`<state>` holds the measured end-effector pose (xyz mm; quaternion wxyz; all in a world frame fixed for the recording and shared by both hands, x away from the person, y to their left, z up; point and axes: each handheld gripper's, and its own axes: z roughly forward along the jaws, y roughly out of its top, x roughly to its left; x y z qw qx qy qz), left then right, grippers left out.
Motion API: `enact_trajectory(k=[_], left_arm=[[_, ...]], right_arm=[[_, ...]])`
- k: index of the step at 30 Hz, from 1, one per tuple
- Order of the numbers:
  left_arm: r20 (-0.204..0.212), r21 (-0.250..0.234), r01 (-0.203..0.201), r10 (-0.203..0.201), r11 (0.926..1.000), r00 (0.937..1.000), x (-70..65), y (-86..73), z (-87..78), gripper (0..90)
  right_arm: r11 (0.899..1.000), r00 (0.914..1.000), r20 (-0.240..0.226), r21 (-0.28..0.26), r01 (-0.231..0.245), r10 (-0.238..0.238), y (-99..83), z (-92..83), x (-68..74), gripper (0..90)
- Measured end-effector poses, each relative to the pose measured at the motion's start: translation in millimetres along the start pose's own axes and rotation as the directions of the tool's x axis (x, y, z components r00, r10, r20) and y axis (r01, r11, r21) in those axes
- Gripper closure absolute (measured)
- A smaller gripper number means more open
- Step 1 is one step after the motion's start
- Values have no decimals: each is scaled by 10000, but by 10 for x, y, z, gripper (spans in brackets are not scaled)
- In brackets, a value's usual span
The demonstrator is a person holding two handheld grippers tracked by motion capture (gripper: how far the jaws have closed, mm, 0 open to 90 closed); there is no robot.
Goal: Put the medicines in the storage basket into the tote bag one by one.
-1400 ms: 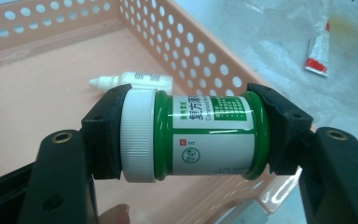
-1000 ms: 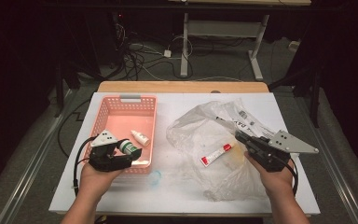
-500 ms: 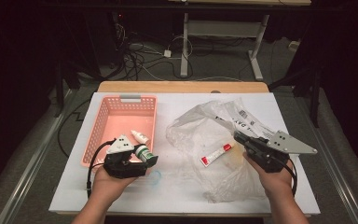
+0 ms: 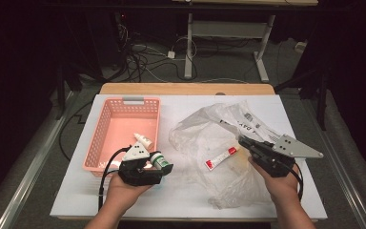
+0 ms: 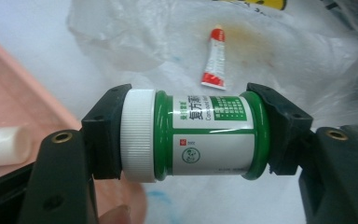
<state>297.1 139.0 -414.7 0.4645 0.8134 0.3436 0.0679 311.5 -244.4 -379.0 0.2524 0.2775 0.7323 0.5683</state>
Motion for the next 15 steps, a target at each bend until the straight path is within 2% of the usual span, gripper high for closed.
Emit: enact_trajectory(k=[4,8,15], left_arm=[[117,137,-324,322,9994,9994,-70,22,73,340],[250,147,-323,319,9994,9992,-111,40,135,341],[442,177,-611,603,9980,9972,-244,138,300,341]], right_arm=[[10000,10000,57,-7,59,-59,4,-25,4,899],[10000,10000,16,-19,67,-66,6,-11,7,899],[10000,10000,-58,18,75,-75,0,14,19,899]])
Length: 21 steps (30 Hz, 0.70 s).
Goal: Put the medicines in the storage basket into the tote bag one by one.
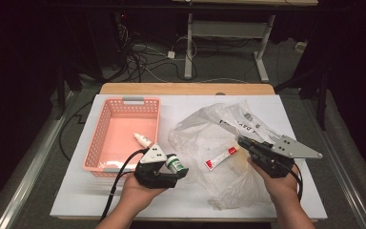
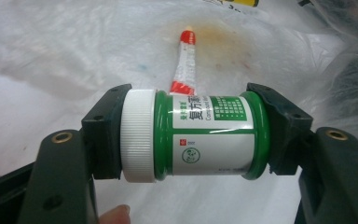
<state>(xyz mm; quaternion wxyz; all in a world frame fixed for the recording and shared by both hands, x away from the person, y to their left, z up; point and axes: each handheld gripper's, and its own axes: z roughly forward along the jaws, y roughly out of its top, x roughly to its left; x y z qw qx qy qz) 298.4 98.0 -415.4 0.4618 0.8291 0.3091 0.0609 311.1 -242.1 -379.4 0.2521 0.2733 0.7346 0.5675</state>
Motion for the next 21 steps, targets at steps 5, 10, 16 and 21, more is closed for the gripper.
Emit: enact_trajectory(k=[5,10,16,21], left_arm=[[102,95,-180,179,9998,9998,-52,109,189,341],[23,233,-559,559,9982,9984,-101,223,422,340],[447,458,-868,847,9952,9954,-159,282,733,340],[570,559,-821,789,9951,9953,-178,319,1025,339]], right_arm=[[10000,10000,-6,-14,27,-27,-1,0,-4,899],[10000,10000,2,4,-12,12,1,0,-1,899],[10000,10000,2,-11,-59,59,-4,2,-6,899],[9999,10000,-11,-73,-78,78,3,-3,-7,899]])
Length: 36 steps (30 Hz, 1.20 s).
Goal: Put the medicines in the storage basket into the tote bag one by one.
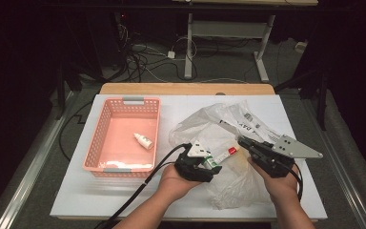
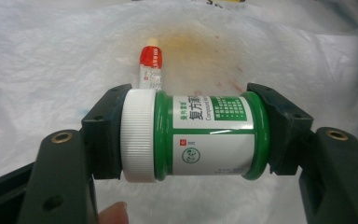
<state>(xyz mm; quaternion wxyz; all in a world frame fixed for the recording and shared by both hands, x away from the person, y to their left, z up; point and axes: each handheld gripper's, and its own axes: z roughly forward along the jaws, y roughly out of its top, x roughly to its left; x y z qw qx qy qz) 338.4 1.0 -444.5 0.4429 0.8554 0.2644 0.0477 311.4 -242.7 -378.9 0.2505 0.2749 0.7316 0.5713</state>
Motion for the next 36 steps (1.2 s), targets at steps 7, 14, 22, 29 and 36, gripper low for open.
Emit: enact_trajectory(k=[7,14,22,29,36], left_arm=[[28,37,-217,217,9998,9998,-24,114,397,339],[104,30,6,-6,10000,9999,-43,181,695,338],[206,326,-6,-1,9995,9998,-76,172,881,336],[513,-146,3,5,9999,9987,-82,190,818,250],[701,-129,97,-87,9999,9975,-78,144,665,198]], right_arm=[[10000,10000,12,-65,12,-11,9,-22,-23,899],[9999,10000,37,-110,-46,47,9,-32,-37,899],[9998,9999,84,-138,-124,125,1,-46,-67,899],[9999,9999,81,-133,-93,94,2,-45,-65,898],[9999,9999,98,-142,-95,96,10,-56,-61,898]])
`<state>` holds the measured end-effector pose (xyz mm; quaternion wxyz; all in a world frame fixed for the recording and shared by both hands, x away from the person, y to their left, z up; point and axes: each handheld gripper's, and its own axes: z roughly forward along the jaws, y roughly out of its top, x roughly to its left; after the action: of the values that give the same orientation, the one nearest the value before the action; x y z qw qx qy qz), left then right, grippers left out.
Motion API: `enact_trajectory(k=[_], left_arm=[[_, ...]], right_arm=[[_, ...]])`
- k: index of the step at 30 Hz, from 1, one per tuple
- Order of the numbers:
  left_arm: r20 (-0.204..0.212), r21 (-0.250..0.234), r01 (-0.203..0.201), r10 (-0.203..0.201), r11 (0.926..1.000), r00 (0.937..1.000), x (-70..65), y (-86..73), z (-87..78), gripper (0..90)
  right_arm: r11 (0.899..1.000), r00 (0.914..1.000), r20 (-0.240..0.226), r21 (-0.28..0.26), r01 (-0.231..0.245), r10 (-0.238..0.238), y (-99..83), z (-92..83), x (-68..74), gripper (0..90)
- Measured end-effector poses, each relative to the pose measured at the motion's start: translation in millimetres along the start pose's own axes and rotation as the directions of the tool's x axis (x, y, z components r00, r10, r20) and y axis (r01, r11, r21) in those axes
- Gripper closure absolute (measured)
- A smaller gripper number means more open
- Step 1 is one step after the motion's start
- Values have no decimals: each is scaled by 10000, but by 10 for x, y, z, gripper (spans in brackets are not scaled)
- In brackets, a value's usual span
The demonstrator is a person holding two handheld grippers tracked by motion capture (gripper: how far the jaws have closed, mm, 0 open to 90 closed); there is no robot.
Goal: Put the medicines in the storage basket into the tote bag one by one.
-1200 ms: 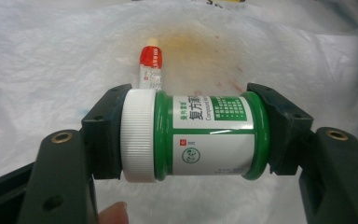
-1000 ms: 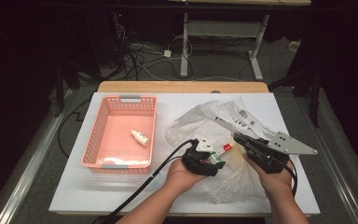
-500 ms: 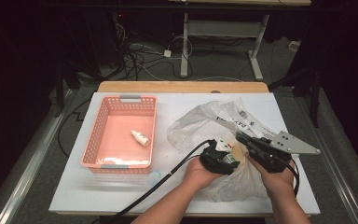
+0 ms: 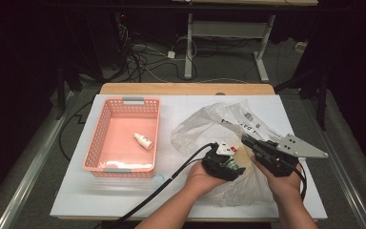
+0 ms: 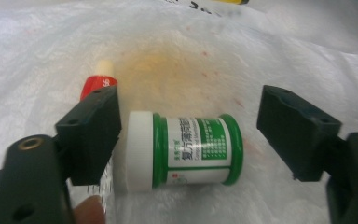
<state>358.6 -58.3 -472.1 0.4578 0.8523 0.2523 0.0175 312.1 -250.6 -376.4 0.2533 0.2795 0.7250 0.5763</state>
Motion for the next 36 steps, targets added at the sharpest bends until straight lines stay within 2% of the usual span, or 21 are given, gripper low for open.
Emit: enact_trajectory(k=[5,16,24,36], left_arm=[[-62,-49,-80,80,10000,9999,9,-74,-154,183],[-371,-306,173,-185,9994,9991,45,-289,-491,137],[-462,-324,471,-486,9984,9978,41,-393,-695,0],[-804,-652,295,-347,9974,9962,-33,-515,-1166,0]], right_arm=[[10000,10000,17,14,32,-32,-1,1,1,898],[9999,10000,31,74,72,-72,-6,20,15,898],[10000,10000,47,69,23,-23,-4,12,12,898],[9999,10000,28,104,50,-50,-12,17,11,898]])
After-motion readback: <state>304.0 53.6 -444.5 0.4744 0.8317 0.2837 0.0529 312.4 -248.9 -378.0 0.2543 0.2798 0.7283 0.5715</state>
